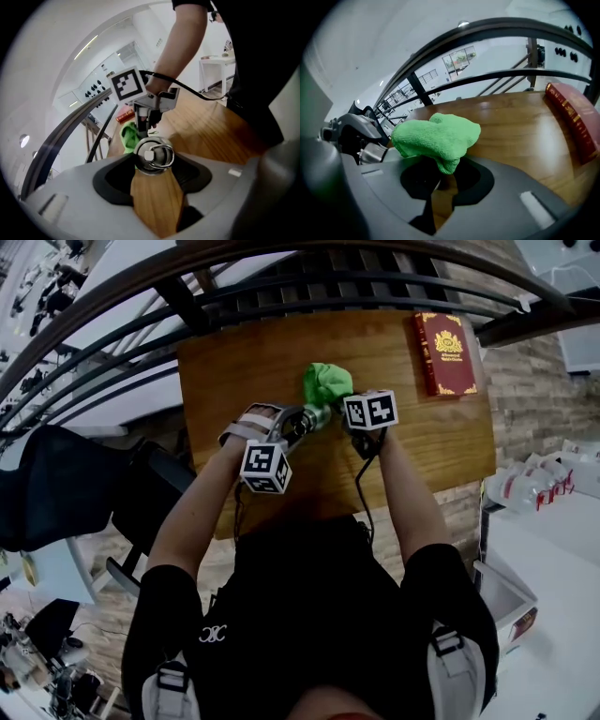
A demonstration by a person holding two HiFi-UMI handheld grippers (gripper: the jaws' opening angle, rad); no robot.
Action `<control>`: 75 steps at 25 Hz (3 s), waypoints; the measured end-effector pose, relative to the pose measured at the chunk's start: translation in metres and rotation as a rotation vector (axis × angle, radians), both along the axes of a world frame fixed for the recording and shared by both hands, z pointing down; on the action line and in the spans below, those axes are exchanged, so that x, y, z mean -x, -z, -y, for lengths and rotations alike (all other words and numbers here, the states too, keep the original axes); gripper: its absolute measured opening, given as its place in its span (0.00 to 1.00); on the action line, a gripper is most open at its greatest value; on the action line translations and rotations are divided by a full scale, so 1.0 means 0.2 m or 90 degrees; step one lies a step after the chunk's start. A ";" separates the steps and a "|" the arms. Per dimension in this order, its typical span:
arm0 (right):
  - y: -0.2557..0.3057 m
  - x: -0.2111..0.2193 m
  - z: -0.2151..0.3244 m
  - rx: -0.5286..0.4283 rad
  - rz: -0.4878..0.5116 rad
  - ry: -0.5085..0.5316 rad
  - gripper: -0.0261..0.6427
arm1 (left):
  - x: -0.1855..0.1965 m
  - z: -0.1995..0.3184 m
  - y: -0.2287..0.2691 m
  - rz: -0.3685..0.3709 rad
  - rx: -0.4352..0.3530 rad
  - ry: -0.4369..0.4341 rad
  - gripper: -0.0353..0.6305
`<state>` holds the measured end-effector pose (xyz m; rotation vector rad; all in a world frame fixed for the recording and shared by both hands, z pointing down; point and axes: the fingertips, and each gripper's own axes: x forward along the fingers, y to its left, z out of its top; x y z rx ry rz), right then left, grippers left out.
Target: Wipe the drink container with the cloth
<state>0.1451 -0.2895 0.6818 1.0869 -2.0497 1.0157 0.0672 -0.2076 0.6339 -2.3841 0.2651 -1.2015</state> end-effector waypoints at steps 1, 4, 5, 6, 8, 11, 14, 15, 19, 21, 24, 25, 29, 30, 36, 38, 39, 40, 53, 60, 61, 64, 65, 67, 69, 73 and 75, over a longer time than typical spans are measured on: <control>0.05 -0.01 -0.01 -0.028 0.009 -0.015 0.11 | 0.00 0.00 0.00 -0.005 0.008 0.003 0.50; 0.23 -0.07 -0.02 -0.118 0.034 -0.087 0.11 | -0.01 0.01 -0.01 -0.024 0.035 0.008 0.50; 0.29 -0.10 -0.03 -0.147 0.041 -0.112 0.11 | -0.02 0.01 -0.01 -0.030 0.044 0.009 0.50; 0.36 -0.13 -0.04 -0.175 0.044 -0.134 0.11 | -0.03 0.02 -0.01 -0.034 0.052 0.011 0.50; 0.50 -0.17 -0.07 -0.228 0.044 -0.164 0.11 | -0.04 0.03 -0.01 -0.040 0.064 0.016 0.50; 0.66 -0.23 -0.15 -0.294 0.037 -0.194 0.11 | -0.07 0.04 -0.01 -0.045 0.076 0.025 0.50; 0.74 -0.29 -0.24 -0.332 0.017 -0.231 0.11 | -0.11 0.04 -0.02 -0.056 0.094 0.035 0.50; 0.76 -0.31 -0.27 -0.342 0.010 -0.241 0.11 | -0.12 0.04 -0.03 -0.065 0.102 0.042 0.50; 0.84 -0.33 -0.39 -0.371 -0.004 -0.275 0.11 | -0.16 0.05 0.00 -0.116 0.139 0.092 0.50; 0.89 -0.35 -0.44 -0.382 -0.008 -0.292 0.11 | -0.17 0.06 0.02 -0.135 0.153 0.117 0.50; 0.93 -0.37 -0.49 -0.396 -0.018 -0.311 0.11 | -0.21 0.09 0.03 -0.165 0.178 0.153 0.50; 0.94 -0.38 -0.49 -0.402 -0.023 -0.315 0.11 | -0.22 0.11 0.05 -0.182 0.182 0.164 0.50; 1.04 -0.38 -0.52 -0.435 -0.041 -0.330 0.11 | -0.21 0.17 0.21 -0.267 0.196 0.212 0.50; 1.07 -0.37 -0.53 -0.444 -0.047 -0.334 0.11 | -0.20 0.18 0.27 -0.292 0.205 0.225 0.50; 1.18 -0.30 -0.57 -0.489 -0.068 -0.347 0.11 | 0.04 0.21 0.60 -0.440 0.206 0.319 0.33; 1.24 -0.27 -0.58 -0.510 -0.066 -0.349 0.11 | 0.16 0.21 0.70 -0.476 0.187 0.358 0.24; 1.27 -0.25 -0.58 -0.523 -0.064 -0.350 0.11 | 0.23 0.21 0.75 -0.489 0.175 0.376 0.22; 1.31 -0.23 -0.58 -0.536 -0.063 -0.350 0.11 | 0.30 0.20 0.80 -0.497 0.159 0.394 0.19; 1.48 -0.01 -0.59 -0.603 -0.072 -0.325 0.11 | 0.87 0.11 1.06 -0.594 0.105 0.523 0.13; 1.48 -0.02 -0.61 -0.606 -0.090 -0.333 0.11 | 0.87 0.11 1.08 -0.588 0.096 0.521 0.13; 1.48 -0.02 -0.62 -0.605 -0.094 -0.333 0.11 | 0.86 0.11 1.09 -0.588 0.096 0.520 0.13; 1.45 -0.04 -0.63 -0.600 -0.103 -0.335 0.11 | 0.83 0.11 1.11 -0.584 0.087 0.513 0.13; 1.44 -0.05 -0.64 -0.598 -0.103 -0.335 0.11 | 0.82 0.11 1.11 -0.582 0.083 0.511 0.13; 1.42 -0.06 -0.65 -0.596 -0.102 -0.334 0.11 | 0.80 0.10 1.12 -0.577 0.078 0.509 0.13; 1.41 -0.05 -0.65 -0.596 -0.100 -0.330 0.11 | 0.78 0.10 1.12 -0.574 0.078 0.509 0.13; 1.39 -0.07 -0.66 -0.591 -0.100 -0.323 0.11 | 0.74 0.08 1.11 -0.570 0.078 0.505 0.13; 1.38 -0.08 -0.67 -0.589 -0.101 -0.320 0.11 | 0.71 0.08 1.11 -0.567 0.078 0.502 0.13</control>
